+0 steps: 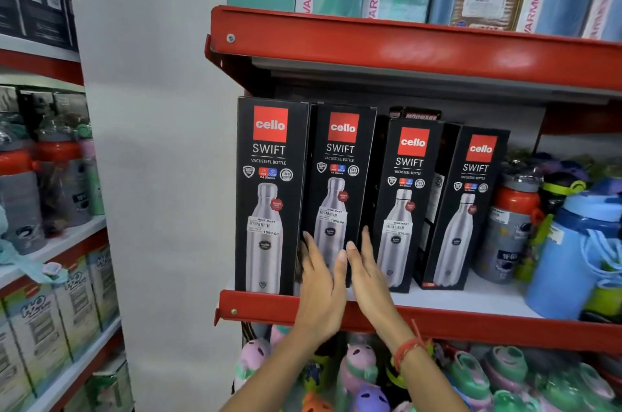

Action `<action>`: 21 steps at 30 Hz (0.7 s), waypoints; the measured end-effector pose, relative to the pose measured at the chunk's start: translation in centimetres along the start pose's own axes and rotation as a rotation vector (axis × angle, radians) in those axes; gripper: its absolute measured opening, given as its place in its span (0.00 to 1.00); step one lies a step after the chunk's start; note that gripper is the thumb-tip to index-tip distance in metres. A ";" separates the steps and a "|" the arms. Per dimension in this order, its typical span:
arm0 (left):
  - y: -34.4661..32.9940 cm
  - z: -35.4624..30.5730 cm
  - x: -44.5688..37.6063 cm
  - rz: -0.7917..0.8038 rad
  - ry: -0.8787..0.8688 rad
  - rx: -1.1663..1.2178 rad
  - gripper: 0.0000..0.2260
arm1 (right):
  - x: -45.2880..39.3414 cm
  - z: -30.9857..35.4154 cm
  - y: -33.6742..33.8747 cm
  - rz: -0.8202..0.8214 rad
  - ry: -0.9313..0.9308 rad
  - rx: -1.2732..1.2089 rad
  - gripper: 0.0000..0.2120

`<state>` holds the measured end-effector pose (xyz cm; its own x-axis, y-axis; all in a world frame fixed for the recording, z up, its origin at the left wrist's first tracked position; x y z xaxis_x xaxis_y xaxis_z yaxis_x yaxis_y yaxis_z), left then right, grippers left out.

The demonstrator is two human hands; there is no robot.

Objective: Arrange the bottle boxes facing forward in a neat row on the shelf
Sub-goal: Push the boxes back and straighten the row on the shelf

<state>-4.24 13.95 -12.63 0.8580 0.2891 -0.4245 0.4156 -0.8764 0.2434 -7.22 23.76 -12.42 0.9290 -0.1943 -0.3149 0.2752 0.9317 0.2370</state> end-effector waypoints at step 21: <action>3.5 -2.0 4.6 -0.261 -0.126 -0.053 0.29 | 3.8 0.1 5.0 -0.089 0.109 0.080 0.21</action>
<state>1.79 13.03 -11.99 0.6774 0.4489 -0.5828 0.6350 -0.7567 0.1553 -2.25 27.65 -12.33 0.8691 -0.2361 -0.4347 0.3779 0.8840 0.2752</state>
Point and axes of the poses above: each hand's wrist, its own x-axis away from the middle knuckle, its own y-axis out of the back of the hand, z = x × y, the point moved 7 cm from there along -x, towards the middle knuckle, and after that the axes turned 12 degrees about -z, right-handed, at the moved point
